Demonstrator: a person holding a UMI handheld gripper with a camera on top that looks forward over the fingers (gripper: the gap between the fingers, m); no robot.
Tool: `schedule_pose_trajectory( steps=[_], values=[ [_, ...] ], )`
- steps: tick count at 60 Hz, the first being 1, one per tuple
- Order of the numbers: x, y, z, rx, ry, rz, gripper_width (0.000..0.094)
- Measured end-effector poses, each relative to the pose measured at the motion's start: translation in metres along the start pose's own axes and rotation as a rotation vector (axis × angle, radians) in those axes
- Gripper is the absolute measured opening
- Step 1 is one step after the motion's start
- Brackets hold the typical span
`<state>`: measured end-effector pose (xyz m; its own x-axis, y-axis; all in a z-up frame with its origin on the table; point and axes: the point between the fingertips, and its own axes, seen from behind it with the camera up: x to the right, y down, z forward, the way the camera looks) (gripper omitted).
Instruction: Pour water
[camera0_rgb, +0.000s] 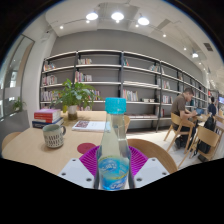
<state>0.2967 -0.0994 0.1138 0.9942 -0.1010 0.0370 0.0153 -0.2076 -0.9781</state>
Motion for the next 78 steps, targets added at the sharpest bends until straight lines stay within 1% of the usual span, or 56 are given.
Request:
schedule_pose_trajectory(
  steps=[4,13,23,31,35,43,46,50,60,69,78],
  values=[
    [-0.008,0.001,0.005,0.008,0.004,-0.013,0.0343],
    [-0.011,0.0,0.014,-0.016,0.011,-0.05,0.0342],
    [-0.01,-0.012,0.034,-0.064,0.066,-0.224,0.0343],
    [-0.031,-0.04,0.066,-0.087,0.07,-0.505,0.0343],
    [-0.055,-0.06,0.084,-0.075,0.043,-0.64,0.0345],
    [-0.096,-0.084,0.114,-0.108,0.016,-1.0,0.0343],
    [-0.109,-0.091,0.126,-0.1,0.007,-1.15,0.0346],
    [-0.126,-0.094,0.136,-0.111,-0.007,-1.375,0.0344],
    [-0.155,-0.094,0.161,-0.09,-0.032,-1.806,0.0344],
    [-0.172,-0.093,0.176,-0.087,-0.029,-2.044,0.0343],
    [-0.191,-0.087,0.182,-0.04,-0.023,-2.247,0.0342]
  ],
)
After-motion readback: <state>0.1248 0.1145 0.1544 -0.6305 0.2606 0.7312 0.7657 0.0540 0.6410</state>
